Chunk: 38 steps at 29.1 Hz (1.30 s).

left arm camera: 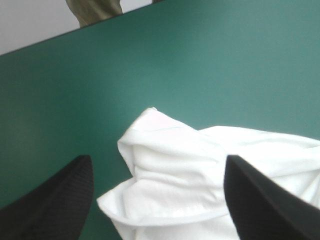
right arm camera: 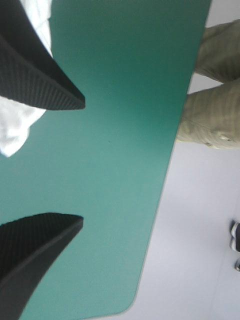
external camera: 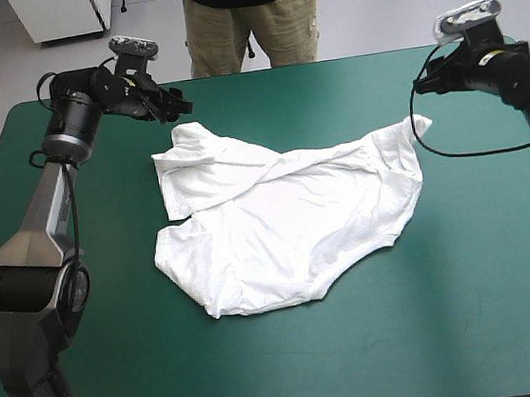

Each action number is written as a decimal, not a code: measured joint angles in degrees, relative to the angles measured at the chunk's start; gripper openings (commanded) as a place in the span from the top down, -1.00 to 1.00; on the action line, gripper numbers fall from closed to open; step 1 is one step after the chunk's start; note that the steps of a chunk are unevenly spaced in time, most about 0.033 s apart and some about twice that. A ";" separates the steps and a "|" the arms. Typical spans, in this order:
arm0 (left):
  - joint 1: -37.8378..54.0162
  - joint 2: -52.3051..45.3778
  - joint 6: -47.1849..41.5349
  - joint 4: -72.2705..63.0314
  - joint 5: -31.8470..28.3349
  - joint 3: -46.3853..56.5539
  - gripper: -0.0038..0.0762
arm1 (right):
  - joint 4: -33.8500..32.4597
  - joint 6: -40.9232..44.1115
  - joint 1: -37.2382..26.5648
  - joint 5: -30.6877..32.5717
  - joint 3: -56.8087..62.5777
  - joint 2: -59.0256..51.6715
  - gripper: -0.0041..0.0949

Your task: Fold the cloth

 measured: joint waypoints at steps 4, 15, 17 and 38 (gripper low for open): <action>0.00 -6.67 0.00 1.94 3.00 -1.35 -0.32 | -0.06 0.73 -1.15 5.53 -5.95 -3.53 -0.25; 0.00 -25.63 3.29 -8.02 16.02 -1.59 -0.20 | 6.75 2.90 -1.09 25.43 -8.87 -17.84 0.07; -0.37 -28.78 4.12 -11.34 16.70 1.01 -0.20 | 8.83 2.92 -1.09 28.64 -8.92 -19.98 0.07; -23.74 -50.68 10.55 -3.33 -0.15 68.96 -0.19 | 14.60 4.11 -1.09 41.89 -9.00 -28.45 0.07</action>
